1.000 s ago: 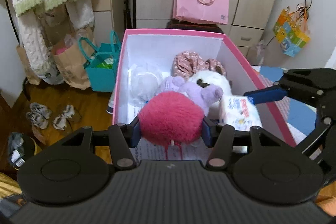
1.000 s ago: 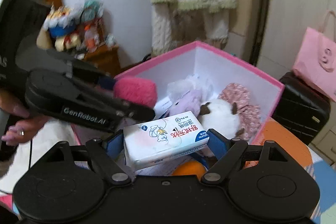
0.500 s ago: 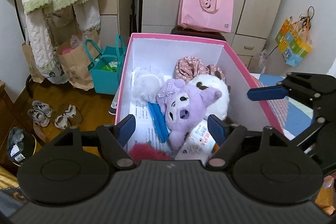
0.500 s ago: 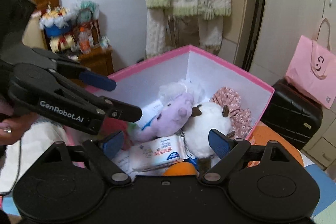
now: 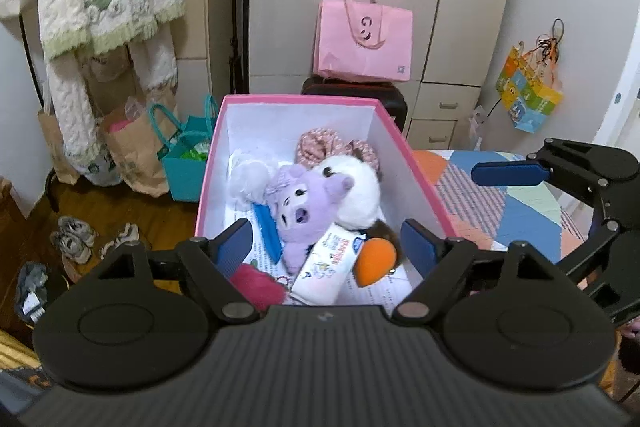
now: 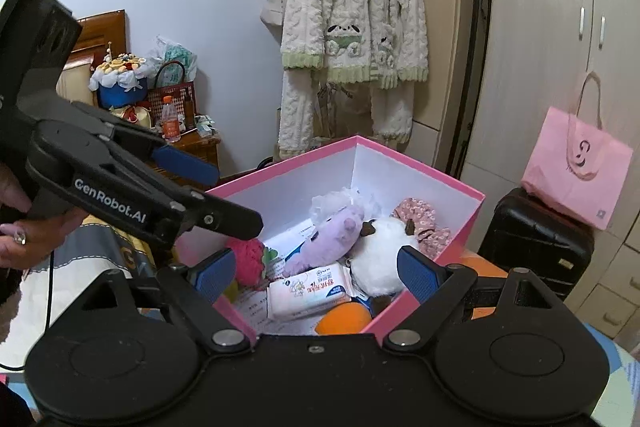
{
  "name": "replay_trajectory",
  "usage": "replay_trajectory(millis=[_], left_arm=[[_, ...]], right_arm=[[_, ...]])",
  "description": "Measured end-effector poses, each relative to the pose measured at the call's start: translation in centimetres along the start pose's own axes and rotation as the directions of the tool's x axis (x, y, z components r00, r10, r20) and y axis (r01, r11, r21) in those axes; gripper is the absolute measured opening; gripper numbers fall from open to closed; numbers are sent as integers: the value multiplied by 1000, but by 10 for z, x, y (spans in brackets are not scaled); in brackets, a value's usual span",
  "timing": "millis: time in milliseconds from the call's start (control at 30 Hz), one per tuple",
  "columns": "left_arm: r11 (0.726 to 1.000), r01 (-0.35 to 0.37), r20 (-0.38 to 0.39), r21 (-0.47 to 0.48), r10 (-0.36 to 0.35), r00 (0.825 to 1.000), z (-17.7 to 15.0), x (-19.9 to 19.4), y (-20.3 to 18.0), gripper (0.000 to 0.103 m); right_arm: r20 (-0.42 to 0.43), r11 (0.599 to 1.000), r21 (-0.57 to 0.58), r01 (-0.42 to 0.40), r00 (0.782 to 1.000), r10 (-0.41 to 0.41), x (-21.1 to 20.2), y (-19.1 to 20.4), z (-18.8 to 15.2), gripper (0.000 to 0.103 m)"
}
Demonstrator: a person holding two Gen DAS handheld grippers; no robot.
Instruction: Organize soft objects
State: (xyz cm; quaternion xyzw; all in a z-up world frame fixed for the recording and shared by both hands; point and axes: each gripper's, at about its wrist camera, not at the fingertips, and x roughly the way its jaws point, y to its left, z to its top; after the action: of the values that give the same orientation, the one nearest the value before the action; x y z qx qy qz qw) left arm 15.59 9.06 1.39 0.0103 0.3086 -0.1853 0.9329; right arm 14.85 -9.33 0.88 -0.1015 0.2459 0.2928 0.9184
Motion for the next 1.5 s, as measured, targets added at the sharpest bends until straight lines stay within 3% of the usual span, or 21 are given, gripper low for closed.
replay_trajectory(millis=[333, 467, 567, 667, 767, 833, 900, 1000, 1100, 1300, 1500], left_arm=[[1000, 2, 67, 15, -3, 998, 0, -44, -22, 86], [999, 4, 86, 38, -7, 996, -2, -58, -37, 94], [999, 34, 71, 14, -35, 997, -2, -63, -43, 103], [999, 35, 35, -26, -34, 999, -3, -63, -44, 103], [997, -68, 6, -31, 68, 998, -7, -59, -52, 103], [990, -144, 31, 2, 144, 989, -15, -58, -62, 103], [984, -171, 65, 53, 167, 984, -23, -58, -71, 103], [982, -164, 54, 96, 160, 986, -29, -59, -81, 103], [984, -138, 59, 109, 133, 989, -35, -67, -87, 103], [985, -154, 99, 73, 147, 984, -43, -71, -93, 103], [986, -163, 110, 45, 157, 981, -50, -68, -93, 103]], right_arm=[[42, 997, 42, 60, 997, -61, -56, -4, -10, 91], [66, 993, 76, 91, 993, -96, -78, -6, -16, 95], [80, 986, 94, 134, 987, -142, -93, -4, -22, 98], [78, 977, 133, 165, 981, -176, -104, -7, -30, 103], [37, 944, 200, 263, 961, -275, -110, -6, -36, 103], [4, 909, 230, 347, 934, -357, -111, -3, -41, 103], [-23, 884, 235, 405, 911, -412, -111, 2, -44, 103], [-54, 871, 241, 428, 902, -428, -114, 8, -46, 103], [-18, 854, 259, 452, 886, -463, -123, 16, -48, 103], [-8, 812, 264, 521, 843, -539, -131, 23, -54, 103], [-43, 774, 385, 503, 847, -529, -140, 12, -69, 103]])
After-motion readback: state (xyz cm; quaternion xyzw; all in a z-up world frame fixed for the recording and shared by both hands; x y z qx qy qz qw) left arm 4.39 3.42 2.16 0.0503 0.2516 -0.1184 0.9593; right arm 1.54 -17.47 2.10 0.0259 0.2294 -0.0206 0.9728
